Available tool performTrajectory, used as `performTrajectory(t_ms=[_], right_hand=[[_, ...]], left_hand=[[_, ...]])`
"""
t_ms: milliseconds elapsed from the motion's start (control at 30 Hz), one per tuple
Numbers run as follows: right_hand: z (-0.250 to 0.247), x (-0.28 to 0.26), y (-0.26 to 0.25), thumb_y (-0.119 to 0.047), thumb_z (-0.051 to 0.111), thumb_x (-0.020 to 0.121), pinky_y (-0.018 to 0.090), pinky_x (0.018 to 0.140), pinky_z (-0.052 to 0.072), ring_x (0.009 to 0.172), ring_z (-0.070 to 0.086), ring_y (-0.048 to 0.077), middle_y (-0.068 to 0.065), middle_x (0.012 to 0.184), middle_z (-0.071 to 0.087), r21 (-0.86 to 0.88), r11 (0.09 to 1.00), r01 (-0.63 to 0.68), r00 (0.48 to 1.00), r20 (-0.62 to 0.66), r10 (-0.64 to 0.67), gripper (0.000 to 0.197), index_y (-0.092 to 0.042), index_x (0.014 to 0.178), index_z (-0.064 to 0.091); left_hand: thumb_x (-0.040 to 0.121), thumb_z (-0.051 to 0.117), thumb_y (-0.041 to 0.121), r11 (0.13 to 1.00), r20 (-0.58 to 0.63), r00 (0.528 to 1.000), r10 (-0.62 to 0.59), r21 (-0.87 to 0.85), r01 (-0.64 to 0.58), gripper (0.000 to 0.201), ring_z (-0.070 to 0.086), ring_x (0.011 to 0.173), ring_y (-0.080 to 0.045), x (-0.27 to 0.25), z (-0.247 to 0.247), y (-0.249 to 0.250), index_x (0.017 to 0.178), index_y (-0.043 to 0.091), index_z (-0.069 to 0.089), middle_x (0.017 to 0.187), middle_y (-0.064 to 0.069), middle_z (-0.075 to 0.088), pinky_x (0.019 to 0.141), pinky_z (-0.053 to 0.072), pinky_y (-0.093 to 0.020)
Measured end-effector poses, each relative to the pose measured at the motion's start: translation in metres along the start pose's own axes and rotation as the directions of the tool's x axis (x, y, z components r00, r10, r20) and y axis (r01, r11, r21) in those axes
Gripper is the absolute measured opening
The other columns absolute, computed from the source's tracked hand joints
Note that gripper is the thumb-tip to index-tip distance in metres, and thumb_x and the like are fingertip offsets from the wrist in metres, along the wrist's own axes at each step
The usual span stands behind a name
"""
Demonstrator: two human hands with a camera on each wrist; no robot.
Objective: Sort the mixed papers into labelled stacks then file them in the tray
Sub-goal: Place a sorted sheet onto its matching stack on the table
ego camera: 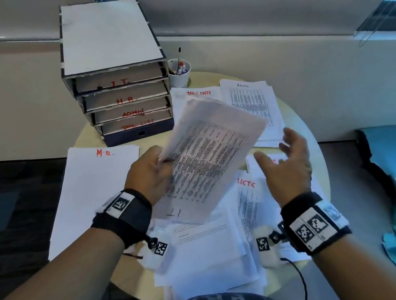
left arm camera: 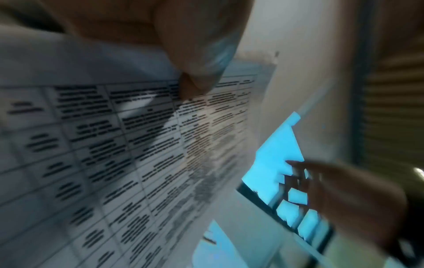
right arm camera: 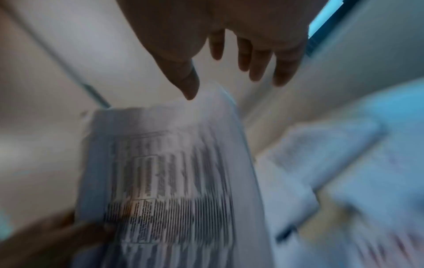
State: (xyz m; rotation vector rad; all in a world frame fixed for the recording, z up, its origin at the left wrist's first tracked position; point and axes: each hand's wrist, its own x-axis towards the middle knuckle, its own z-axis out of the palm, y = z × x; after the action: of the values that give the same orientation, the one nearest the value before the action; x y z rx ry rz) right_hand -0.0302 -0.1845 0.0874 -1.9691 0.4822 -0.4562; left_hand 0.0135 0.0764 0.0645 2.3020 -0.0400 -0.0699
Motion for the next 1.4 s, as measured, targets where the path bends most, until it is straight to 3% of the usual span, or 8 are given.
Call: performTrajectory(t_ms=[100,200,333,533,733,1167,1267,1400], right_hand=[[-0.032,-0.014,-0.034,-0.025,0.077,0.076,0.035,0.112,0.036,0.131,0.048,0.032,0.016,0.139,0.051,-0.314,0.730,0.607,0.785,0.096,-0.612,0.069,-0.009,0.137,0.050],[-0.037,-0.025,-0.056,-0.033,0.071,0.078,0.053,0.100,0.043,0.112,0.062,0.030,0.004,0.116,0.066,-0.515,0.362,0.777,0.623,0.547,-0.559,0.046,-0.021,0.122,0.062],[-0.043,-0.018,-0.041,-0.026,0.059,0.089,0.032,0.054,0.044,0.065,0.061,0.029,-0.001,0.075,0.060,-0.618,0.405,0.674,0.735,0.615,-0.285,0.005,-0.022,0.087,0.062],[-0.136,0.032,0.048,-0.018,0.072,0.087,0.036,0.064,0.044,0.066,0.059,0.029,0.001,0.063,0.062,-0.518,0.856,-0.006,0.943,0.282,0.178,0.020,-0.018,0.068,0.065],[-0.195,0.039,0.140,-0.012,0.060,0.096,0.033,0.048,0.057,0.056,0.071,0.026,0.015,0.076,0.075,-0.117,0.810,-0.575,0.795,0.153,0.587,0.020,0.001,0.111,0.064],[-0.139,0.055,0.234,-0.054,0.076,0.077,0.042,0.073,0.055,0.074,0.066,0.030,0.011,0.079,0.070,-0.607,0.648,-0.460,0.775,0.082,0.627,0.056,-0.006,0.105,0.067],[-0.138,0.060,0.226,-0.066,0.067,0.075,0.052,0.100,0.043,0.117,0.055,0.039,0.019,0.129,0.056,-0.821,0.482,-0.305,0.843,0.003,0.538,0.077,-0.019,0.133,0.049],[-0.097,0.038,0.167,-0.038,0.070,0.087,0.044,0.096,0.047,0.107,0.059,0.033,0.015,0.127,0.055,-0.738,0.669,-0.092,0.931,0.174,0.320,0.050,-0.018,0.130,0.054]], left_hand=[[0.089,0.049,0.020,0.864,0.142,0.946,0.291,0.386,-0.324,0.006,0.052,0.076,-0.028,-0.001,-0.006,0.044,0.084,0.019,0.047,0.077,0.003,0.048,0.061,0.029,-0.035],[0.091,0.045,0.022,0.657,0.267,0.859,0.438,0.557,-0.508,0.008,0.055,0.083,-0.027,-0.006,0.003,0.089,0.085,0.025,0.040,0.085,0.001,0.055,0.069,0.029,-0.035],[0.084,0.054,0.021,0.584,0.292,0.765,0.574,0.509,-0.632,0.007,0.058,0.077,-0.029,-0.011,0.025,0.110,0.089,0.022,0.057,0.082,0.001,0.061,0.068,0.034,-0.036],[0.074,0.068,0.019,0.815,-0.073,0.870,0.488,0.393,-0.425,0.043,0.050,0.112,-0.030,-0.008,0.036,0.057,0.116,0.019,0.061,0.121,-0.008,0.055,0.092,0.043,-0.045],[0.085,0.057,0.049,0.762,0.603,0.798,-0.025,0.528,-0.374,0.065,0.033,0.137,-0.030,-0.038,0.101,-0.019,0.144,0.033,0.033,0.153,-0.004,0.030,0.107,0.035,-0.049],[0.074,0.029,0.079,0.747,0.641,0.745,-0.185,0.584,-0.318,0.090,0.002,0.150,-0.032,-0.057,0.112,-0.084,0.153,0.037,0.018,0.165,-0.005,-0.006,0.117,0.021,-0.052],[0.074,0.057,0.063,0.796,0.255,0.907,-0.336,0.591,0.129,0.077,0.032,0.134,-0.031,-0.049,0.106,-0.089,0.137,0.024,0.039,0.150,-0.009,0.028,0.103,0.042,-0.044],[0.064,0.075,0.051,0.727,0.068,0.764,-0.641,0.374,0.577,0.081,0.054,0.103,-0.034,-0.026,0.100,-0.091,0.126,0.014,0.039,0.121,-0.012,0.045,0.078,0.055,-0.040]])
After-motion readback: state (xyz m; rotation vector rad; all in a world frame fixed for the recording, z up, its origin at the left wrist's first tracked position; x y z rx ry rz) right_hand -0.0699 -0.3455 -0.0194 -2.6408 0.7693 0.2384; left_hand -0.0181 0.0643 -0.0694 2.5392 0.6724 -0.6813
